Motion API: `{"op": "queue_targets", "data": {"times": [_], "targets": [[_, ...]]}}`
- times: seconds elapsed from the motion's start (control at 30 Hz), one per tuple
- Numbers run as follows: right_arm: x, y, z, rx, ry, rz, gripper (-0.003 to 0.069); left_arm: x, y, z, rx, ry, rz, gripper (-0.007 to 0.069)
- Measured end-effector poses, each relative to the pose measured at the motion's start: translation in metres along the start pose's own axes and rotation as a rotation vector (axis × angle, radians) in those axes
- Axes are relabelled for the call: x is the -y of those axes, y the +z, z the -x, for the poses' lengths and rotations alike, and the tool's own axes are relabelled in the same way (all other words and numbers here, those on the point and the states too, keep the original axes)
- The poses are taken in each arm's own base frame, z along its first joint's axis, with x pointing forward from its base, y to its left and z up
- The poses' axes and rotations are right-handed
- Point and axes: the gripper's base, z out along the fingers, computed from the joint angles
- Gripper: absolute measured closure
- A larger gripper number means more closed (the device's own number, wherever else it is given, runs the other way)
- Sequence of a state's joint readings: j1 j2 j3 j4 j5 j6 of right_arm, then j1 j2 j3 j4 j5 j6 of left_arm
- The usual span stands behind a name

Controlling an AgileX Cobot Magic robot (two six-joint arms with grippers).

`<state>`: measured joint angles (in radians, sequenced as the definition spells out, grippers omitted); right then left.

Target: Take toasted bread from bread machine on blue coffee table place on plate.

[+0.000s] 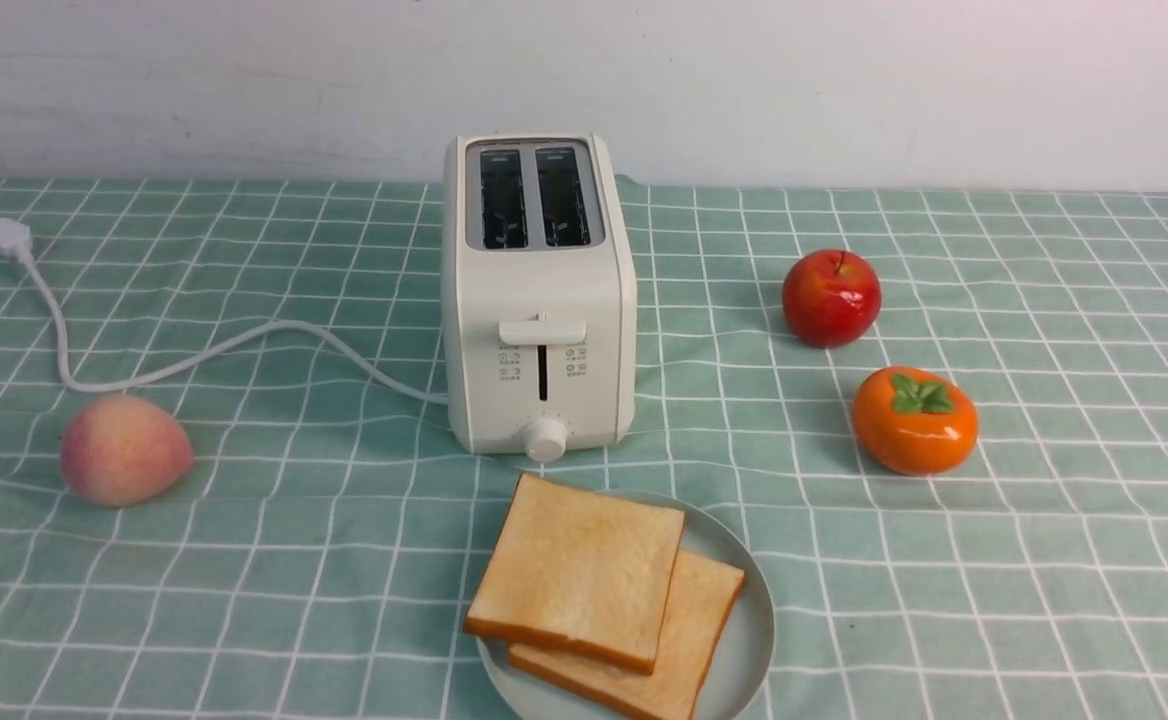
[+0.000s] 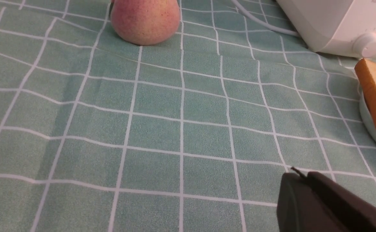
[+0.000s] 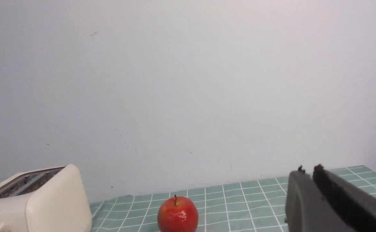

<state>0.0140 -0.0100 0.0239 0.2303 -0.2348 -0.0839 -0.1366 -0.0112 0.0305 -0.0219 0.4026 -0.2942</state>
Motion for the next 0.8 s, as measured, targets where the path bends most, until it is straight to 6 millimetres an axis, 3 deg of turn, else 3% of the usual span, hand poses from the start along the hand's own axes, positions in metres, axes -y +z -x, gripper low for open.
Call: {"op": "queue_targets", "data": {"times": [0.2,0.3,0.57,0.8], "targets": [[0.000,0.000,-0.001,-0.012,-0.040,-0.009,0.0606,0.000,0.000,0.000,0.000,0.000,0.000,0.0603],[0.001,-0.001,-0.012,-0.133,-0.140,-0.024,0.0603,0.000,0.000,0.000,0.000,0.000,0.000,0.0597],[0.001,-0.007,-0.034,-0.383,-0.177,0.002,0.0590,0.000,0.000,0.000,0.000,0.000,0.000,0.0588],[0.000,-0.010,-0.041,-0.465,-0.176,0.011,0.0579,0.000,0.000,0.000,0.000,0.000,0.000,0.0586]]}}
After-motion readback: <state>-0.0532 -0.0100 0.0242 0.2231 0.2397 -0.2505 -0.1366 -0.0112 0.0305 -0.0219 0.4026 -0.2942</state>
